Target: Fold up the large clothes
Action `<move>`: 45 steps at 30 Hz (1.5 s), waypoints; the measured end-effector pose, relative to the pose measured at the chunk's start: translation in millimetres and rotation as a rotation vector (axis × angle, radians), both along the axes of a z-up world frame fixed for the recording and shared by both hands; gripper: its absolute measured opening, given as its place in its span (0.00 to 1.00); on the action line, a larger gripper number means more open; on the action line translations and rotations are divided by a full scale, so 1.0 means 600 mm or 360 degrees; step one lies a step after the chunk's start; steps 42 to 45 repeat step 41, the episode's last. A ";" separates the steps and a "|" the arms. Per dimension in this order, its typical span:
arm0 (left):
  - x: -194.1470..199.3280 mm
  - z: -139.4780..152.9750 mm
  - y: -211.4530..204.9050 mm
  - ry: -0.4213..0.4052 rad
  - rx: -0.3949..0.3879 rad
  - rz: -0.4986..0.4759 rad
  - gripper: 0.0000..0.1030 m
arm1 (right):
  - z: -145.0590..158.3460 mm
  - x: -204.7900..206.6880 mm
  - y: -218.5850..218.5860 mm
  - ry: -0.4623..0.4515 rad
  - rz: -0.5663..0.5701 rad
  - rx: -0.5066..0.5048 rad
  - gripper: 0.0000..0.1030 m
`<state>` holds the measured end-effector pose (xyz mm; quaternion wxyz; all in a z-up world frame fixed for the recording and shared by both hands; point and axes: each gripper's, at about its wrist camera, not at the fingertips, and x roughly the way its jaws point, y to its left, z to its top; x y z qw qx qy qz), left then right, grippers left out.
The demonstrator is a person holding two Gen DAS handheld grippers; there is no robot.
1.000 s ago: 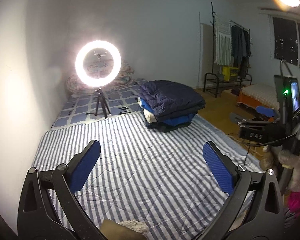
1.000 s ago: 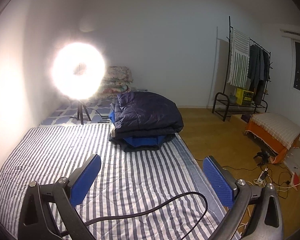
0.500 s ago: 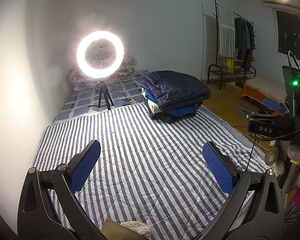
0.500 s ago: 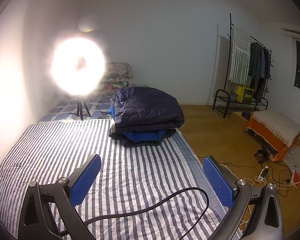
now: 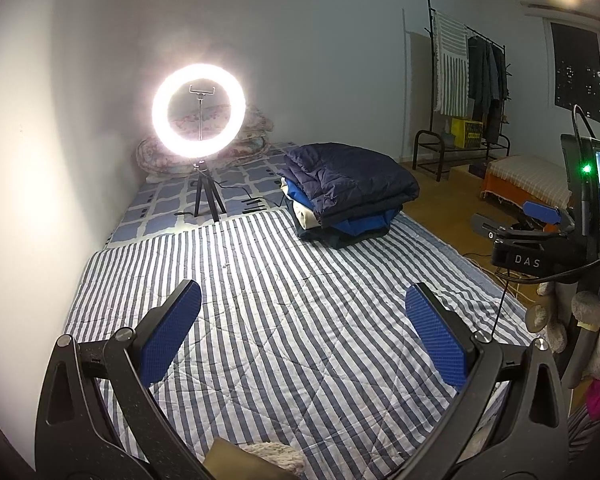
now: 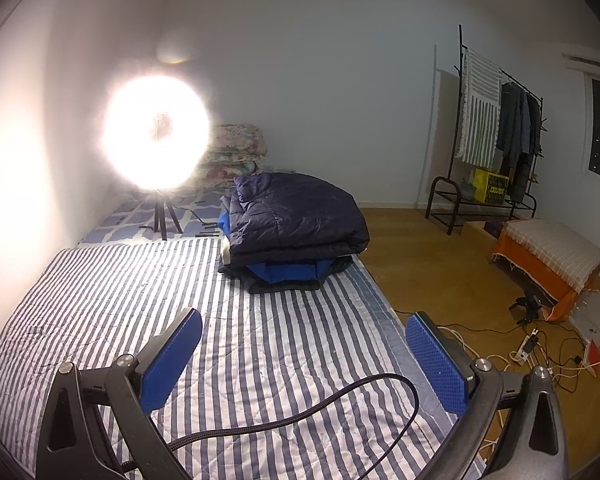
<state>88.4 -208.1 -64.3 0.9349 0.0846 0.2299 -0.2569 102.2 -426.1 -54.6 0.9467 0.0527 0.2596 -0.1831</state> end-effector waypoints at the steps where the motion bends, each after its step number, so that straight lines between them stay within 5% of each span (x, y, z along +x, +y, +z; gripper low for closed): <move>1: 0.000 0.000 0.000 0.0001 0.0000 -0.0001 1.00 | 0.000 0.000 0.000 -0.0001 -0.0001 -0.0002 1.00; 45: -0.015 0.015 -0.001 -0.0052 0.0004 -0.0028 1.00 | 0.000 -0.007 -0.010 0.0006 0.0010 0.0005 1.00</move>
